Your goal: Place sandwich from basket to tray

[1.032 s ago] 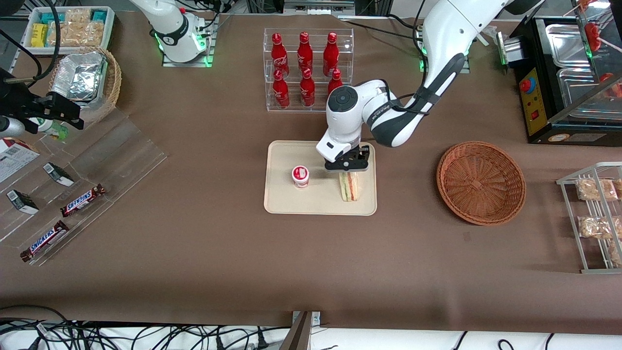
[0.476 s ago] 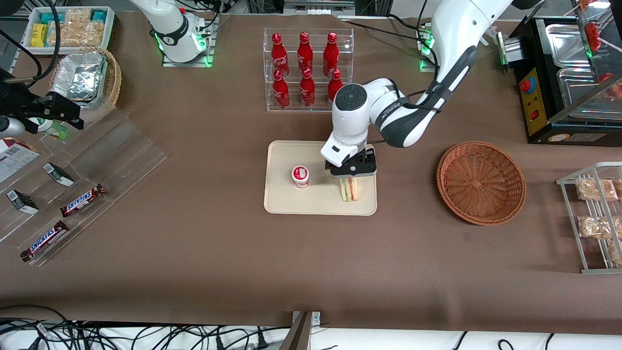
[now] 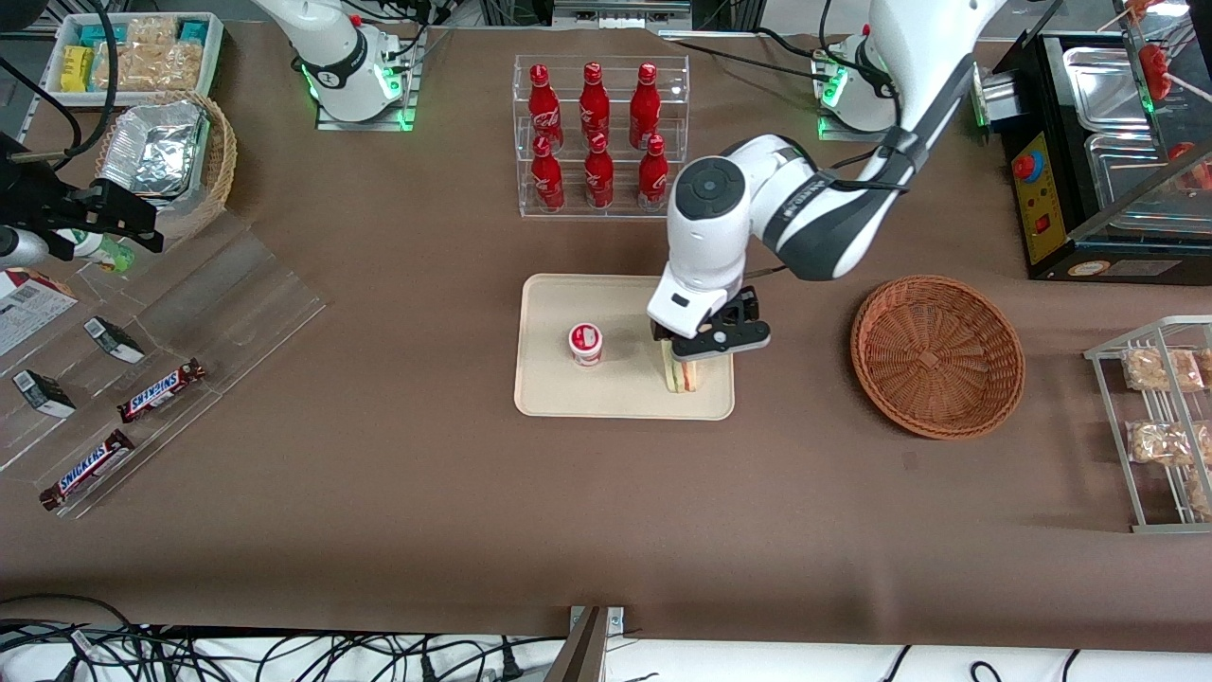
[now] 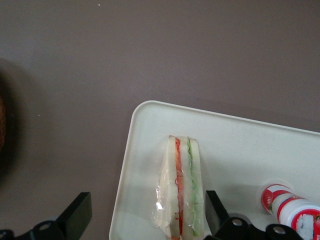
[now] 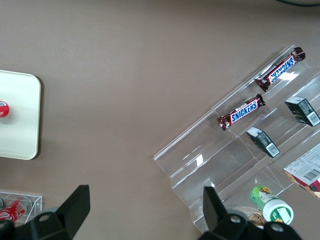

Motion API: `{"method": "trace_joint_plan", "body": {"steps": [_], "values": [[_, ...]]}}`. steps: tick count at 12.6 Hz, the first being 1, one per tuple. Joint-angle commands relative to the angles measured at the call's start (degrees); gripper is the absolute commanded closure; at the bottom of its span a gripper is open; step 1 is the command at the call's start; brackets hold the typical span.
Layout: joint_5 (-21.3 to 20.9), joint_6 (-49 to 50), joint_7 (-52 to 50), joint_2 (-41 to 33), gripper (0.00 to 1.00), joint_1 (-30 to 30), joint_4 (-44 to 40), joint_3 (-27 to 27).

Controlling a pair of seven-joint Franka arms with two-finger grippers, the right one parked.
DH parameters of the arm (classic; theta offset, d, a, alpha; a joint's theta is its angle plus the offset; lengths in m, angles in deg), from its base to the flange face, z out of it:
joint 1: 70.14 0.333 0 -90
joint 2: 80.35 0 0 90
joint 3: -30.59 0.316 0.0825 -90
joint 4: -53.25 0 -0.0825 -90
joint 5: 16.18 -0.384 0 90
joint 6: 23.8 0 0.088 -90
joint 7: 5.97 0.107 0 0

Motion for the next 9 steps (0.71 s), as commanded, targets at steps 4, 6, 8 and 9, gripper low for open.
{"method": "trace_joint_plan", "body": {"steps": [4, 6, 8, 9], "values": [[5.5, 12.2, 11.5, -0.2, 0.00, 5.7, -11.5, -0.5], [5.6, 13.4, 14.0, -0.3, 0.00, 8.5, -12.3, -0.6], [5.6, 14.6, 16.7, -0.6, 0.00, 10.7, -13.0, -0.8], [5.9, 14.9, 18.1, -0.7, 0.00, 11.5, -13.9, -0.6]]}}
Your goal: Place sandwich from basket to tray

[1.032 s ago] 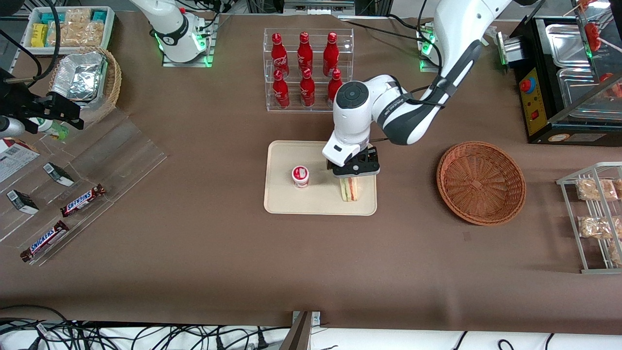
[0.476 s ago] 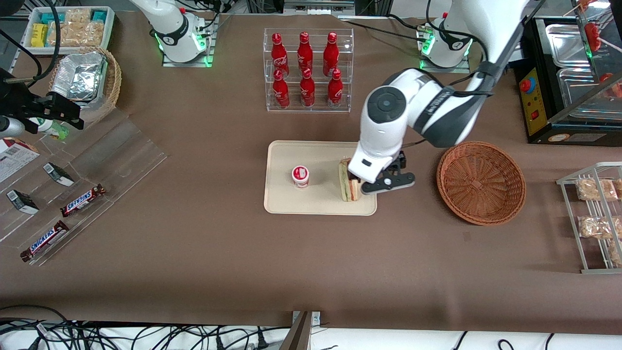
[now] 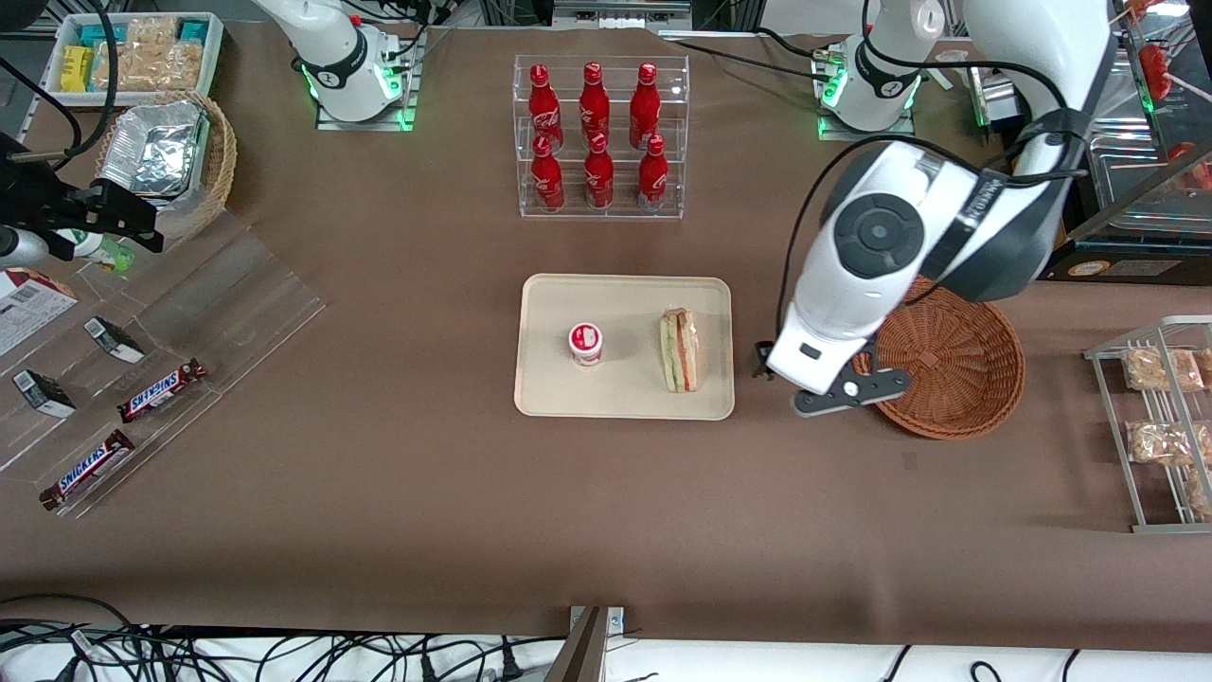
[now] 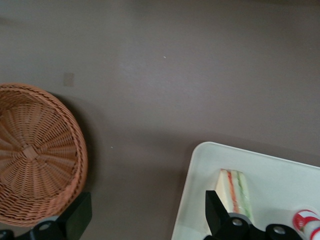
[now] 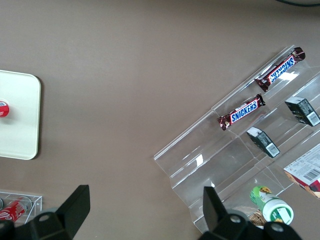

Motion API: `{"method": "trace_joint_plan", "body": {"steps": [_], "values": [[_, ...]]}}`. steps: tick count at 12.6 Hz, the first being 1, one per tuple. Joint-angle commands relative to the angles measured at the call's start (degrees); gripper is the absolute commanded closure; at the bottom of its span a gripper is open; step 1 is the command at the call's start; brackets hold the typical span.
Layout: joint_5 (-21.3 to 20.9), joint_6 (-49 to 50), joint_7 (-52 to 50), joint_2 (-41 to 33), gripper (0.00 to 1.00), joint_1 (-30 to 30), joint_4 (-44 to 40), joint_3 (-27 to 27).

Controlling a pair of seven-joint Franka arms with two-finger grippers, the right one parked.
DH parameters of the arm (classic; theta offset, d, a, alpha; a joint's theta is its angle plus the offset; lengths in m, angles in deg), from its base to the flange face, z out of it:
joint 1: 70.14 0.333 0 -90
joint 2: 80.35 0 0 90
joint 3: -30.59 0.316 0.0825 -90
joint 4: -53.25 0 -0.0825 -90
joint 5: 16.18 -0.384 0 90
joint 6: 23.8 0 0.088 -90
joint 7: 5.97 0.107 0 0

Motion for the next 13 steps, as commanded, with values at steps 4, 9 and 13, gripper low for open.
{"method": "trace_joint_plan", "body": {"steps": [4, 9, 13], "values": [[2.7, 7.3, 14.0, -0.4, 0.00, 5.8, -4.7, -0.4], [11.1, 11.3, 32.9, -0.8, 0.00, 6.8, -9.4, 8.3], [16.9, 11.3, 40.7, -0.7, 0.00, 6.2, -9.5, 15.0]]}}
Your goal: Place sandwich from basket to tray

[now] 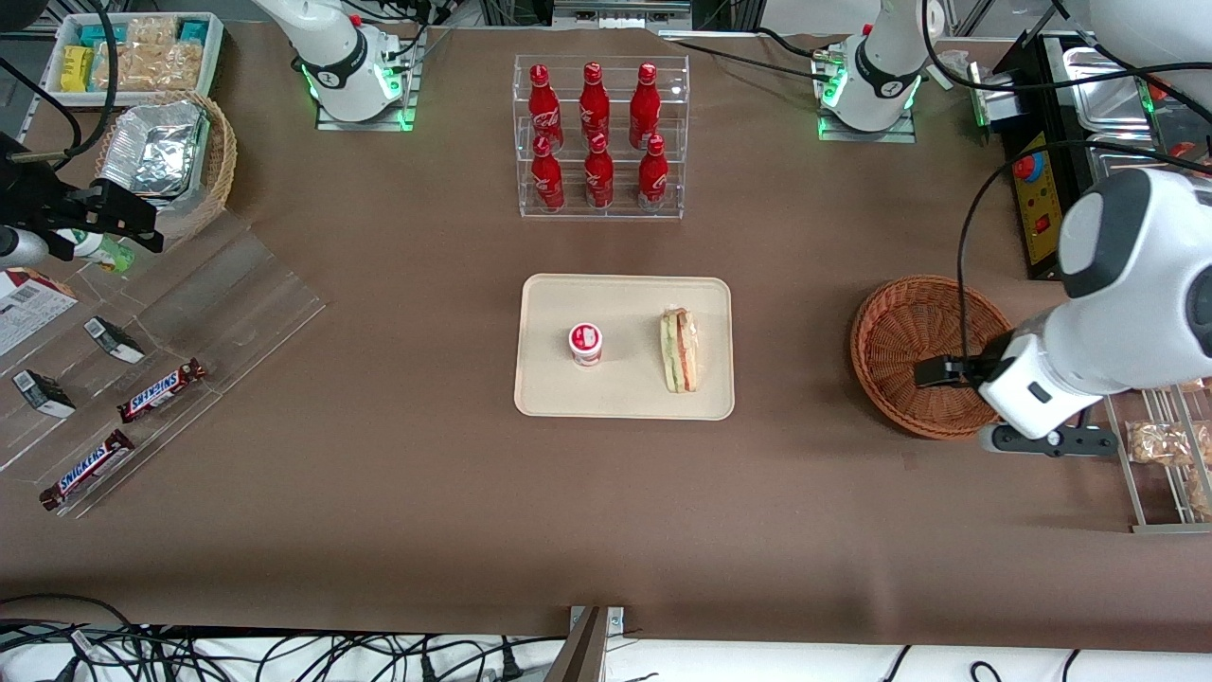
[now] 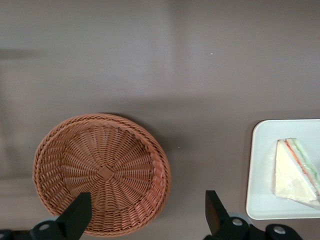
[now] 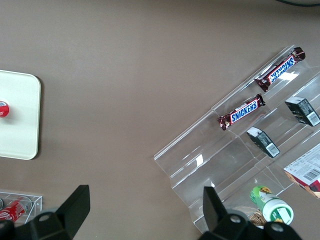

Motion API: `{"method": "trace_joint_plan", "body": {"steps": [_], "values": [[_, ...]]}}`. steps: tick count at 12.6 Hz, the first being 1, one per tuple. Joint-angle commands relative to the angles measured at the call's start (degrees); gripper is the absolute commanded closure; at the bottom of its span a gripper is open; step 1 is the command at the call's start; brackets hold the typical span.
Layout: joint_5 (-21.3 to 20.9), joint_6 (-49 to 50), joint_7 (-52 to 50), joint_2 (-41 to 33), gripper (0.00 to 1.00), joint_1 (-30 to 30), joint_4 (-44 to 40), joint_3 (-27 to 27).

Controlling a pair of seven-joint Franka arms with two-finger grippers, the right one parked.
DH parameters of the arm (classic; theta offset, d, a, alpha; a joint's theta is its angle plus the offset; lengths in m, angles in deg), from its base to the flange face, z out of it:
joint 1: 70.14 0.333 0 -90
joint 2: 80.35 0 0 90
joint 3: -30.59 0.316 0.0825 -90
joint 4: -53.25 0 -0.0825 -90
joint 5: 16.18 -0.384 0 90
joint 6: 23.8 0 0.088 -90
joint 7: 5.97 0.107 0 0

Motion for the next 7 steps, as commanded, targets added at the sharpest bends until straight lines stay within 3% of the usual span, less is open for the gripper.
{"method": "trace_joint_plan", "body": {"steps": [1, 7], "values": [[1.6, 1.2, 3.5, -0.5, 0.00, -1.0, -0.6, 2.4], [1.0, 1.2, 4.1, -2.0, 0.00, -0.9, -0.6, 2.6]]}}
